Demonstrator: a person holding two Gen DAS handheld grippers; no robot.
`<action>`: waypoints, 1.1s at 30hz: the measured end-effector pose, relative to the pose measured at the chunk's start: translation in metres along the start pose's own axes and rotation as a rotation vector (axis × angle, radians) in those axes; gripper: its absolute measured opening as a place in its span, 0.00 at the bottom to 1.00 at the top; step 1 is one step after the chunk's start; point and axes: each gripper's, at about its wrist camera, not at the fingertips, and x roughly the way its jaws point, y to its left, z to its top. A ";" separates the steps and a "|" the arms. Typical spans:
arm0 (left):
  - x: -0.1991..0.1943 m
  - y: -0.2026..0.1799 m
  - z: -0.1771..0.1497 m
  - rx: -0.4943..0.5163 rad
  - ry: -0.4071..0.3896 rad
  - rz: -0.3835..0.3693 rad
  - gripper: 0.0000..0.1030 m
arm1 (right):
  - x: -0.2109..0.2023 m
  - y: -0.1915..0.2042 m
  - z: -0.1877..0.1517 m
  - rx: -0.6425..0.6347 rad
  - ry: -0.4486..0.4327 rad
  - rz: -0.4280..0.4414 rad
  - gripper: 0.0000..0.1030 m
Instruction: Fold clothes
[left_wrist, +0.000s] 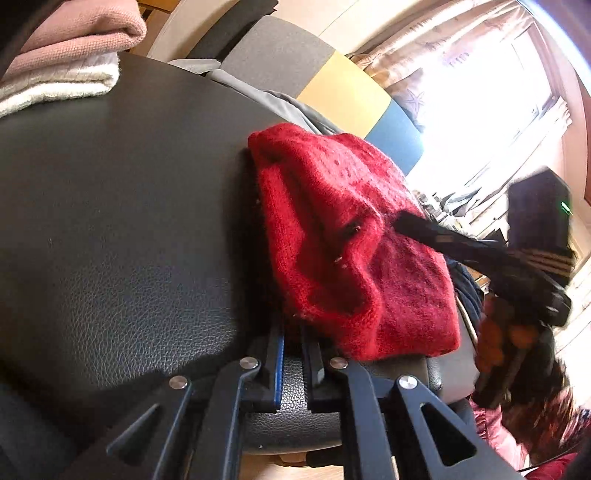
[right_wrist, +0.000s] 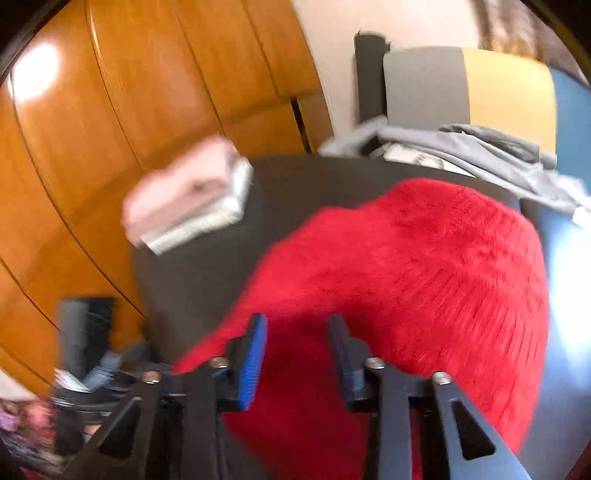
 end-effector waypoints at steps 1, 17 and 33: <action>0.000 -0.002 -0.001 0.007 0.001 0.008 0.08 | 0.013 0.003 0.003 -0.044 0.035 -0.030 0.25; -0.019 -0.070 -0.003 0.240 -0.089 -0.094 0.07 | -0.006 -0.034 -0.017 0.147 -0.134 -0.244 0.37; 0.060 -0.047 0.087 0.048 -0.012 -0.080 0.15 | -0.062 -0.073 -0.084 0.358 -0.226 -0.087 0.40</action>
